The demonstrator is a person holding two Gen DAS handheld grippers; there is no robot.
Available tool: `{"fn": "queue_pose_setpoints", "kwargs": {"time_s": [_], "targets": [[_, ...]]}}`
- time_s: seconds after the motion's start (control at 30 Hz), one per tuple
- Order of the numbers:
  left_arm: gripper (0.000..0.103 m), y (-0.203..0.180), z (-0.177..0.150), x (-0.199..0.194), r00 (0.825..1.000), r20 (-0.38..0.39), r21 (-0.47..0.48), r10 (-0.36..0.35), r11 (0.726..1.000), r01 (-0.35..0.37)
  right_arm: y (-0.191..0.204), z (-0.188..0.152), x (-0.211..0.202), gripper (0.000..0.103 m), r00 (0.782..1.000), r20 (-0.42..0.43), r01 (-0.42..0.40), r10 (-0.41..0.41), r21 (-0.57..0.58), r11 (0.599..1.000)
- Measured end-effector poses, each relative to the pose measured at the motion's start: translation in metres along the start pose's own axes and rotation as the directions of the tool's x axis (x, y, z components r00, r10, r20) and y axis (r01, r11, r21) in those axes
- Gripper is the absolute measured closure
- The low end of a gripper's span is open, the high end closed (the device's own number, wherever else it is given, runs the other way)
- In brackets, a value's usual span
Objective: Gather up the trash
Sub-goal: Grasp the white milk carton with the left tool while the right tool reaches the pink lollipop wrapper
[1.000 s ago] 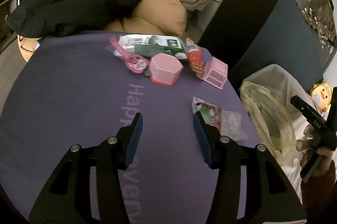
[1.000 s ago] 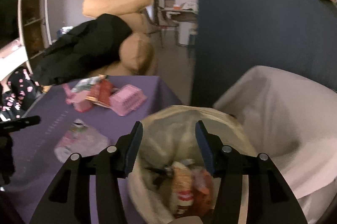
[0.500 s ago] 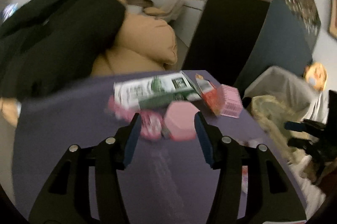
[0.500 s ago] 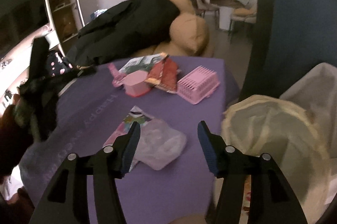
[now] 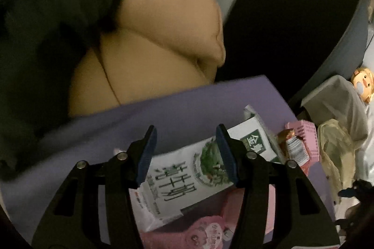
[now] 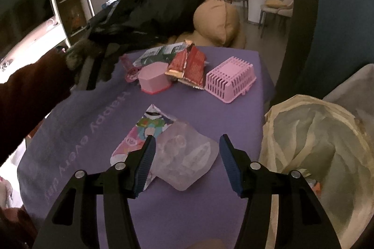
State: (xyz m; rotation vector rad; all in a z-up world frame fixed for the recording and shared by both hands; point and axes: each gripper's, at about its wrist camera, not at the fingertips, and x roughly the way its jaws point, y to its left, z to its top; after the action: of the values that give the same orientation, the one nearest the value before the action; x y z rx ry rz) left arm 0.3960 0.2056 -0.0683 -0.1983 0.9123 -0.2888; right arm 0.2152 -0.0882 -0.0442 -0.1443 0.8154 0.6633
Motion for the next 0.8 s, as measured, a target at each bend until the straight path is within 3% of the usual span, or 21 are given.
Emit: {"fn": "queue_pose_setpoints", "kwargs": {"time_s": [0.17,0.4,0.57,0.8], "targets": [[0.051,0.004,-0.016,-0.012,0.995,-0.047,-0.002,-0.086,0.996,0.086,-0.004,-0.003,0.008,0.049,0.999,-0.021,-0.036,0.036,0.015,0.999],[0.051,-0.007,-0.072,-0.050,0.981,-0.105,0.044,-0.161,0.985,0.166,0.001,-0.004,0.015,0.049,0.999,-0.023,-0.048,0.049,0.018,0.999],[0.051,-0.017,-0.104,-0.065,0.990,-0.073,0.012,-0.120,0.993,0.121,0.010,-0.004,0.018,0.049,0.999,-0.034,-0.042,0.042,0.005,0.999],[0.051,-0.018,-0.109,-0.087,1.000,0.012,-0.038,0.010,0.999,-0.009,0.052,0.020,0.018,0.049,0.998,-0.008,-0.062,0.061,-0.117,0.991]]}}
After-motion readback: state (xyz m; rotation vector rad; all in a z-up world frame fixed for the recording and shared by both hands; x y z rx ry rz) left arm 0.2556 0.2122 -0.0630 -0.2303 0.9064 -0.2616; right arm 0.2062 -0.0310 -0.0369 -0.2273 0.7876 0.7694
